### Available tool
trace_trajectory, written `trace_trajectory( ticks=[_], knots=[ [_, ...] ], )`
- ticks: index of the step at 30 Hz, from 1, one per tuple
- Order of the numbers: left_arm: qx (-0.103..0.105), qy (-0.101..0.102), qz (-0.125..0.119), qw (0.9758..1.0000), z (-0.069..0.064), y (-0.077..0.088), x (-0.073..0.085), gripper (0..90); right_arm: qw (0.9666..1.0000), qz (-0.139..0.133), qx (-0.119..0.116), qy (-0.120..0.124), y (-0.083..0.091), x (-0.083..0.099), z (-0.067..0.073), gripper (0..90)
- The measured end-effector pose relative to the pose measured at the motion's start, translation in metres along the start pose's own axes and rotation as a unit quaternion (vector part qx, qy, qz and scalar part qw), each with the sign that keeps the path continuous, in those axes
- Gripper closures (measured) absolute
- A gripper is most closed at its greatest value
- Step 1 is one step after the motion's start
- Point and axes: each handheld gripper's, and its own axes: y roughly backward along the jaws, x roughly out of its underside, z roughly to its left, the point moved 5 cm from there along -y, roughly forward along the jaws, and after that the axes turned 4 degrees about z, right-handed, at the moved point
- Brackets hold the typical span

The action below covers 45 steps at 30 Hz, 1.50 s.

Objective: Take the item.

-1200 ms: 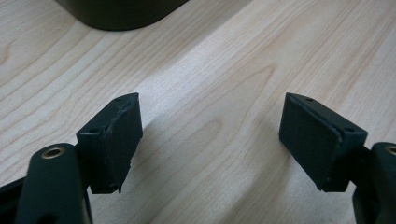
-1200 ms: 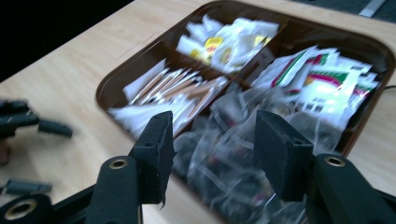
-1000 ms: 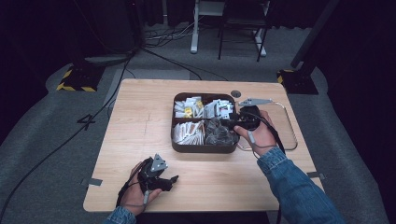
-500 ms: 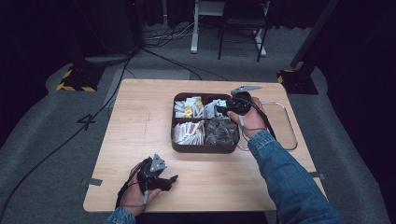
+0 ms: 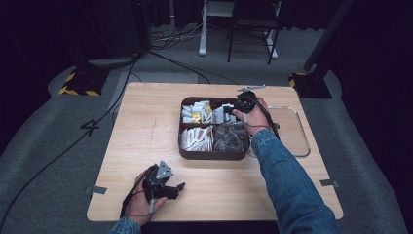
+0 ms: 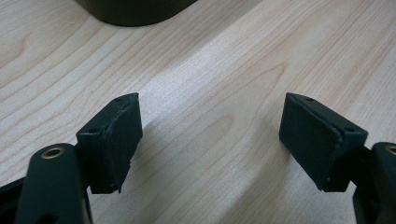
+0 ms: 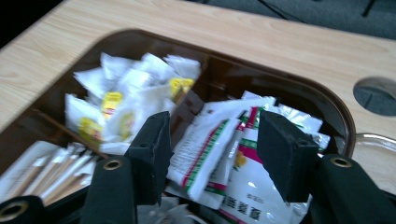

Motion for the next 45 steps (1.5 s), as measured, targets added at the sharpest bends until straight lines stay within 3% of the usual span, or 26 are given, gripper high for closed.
trace_trajectory(
  ticks=[4, 12, 22, 23, 26, 30, 36, 45],
  knots=[
    [0.001, 0.001, 0.000, 1.0000, 0.000, 0.000, 0.000, 21.8, 0.9998, 0.008, 0.002, -0.016, -0.010, 0.003, -0.005, 45.0],
    [0.000, 0.000, 0.000, 1.0000, 0.000, 0.000, 0.000, 21.8, 0.9984, 0.045, -0.002, -0.034, -0.027, 0.013, 0.004, 52.2],
    [0.000, 0.000, 0.000, 1.0000, 0.000, 0.000, 0.000, 21.8, 0.9984, 0.038, -0.024, -0.033, -0.030, 0.011, 0.018, 58.3],
    [0.000, 0.000, 0.000, 1.0000, 0.000, 0.000, 0.000, 21.8, 0.9984, 0.048, -0.022, -0.022, -0.033, 0.014, 0.022, 60.5],
    [0.000, 0.000, 0.000, 1.0000, 0.000, 0.000, 0.000, 21.8, 0.9980, 0.056, -0.022, -0.020, -0.037, 0.015, 0.024, 66.4],
    [0.000, 0.000, 0.000, 1.0000, 0.000, 0.000, 0.000, 21.8, 0.9965, 0.075, -0.021, -0.031, -0.042, 0.019, 0.025, 75.9],
    [0.000, 0.000, 0.000, 1.0000, 0.000, 0.000, 0.000, 21.8, 0.9961, 0.070, -0.009, -0.053, -0.039, 0.017, 0.021, 85.2],
    [0.000, 0.001, 0.000, 1.0000, 0.000, 0.000, 0.000, 21.8, 0.9975, 0.040, -0.013, -0.056, -0.018, 0.009, 0.016, 85.8]
  ],
)
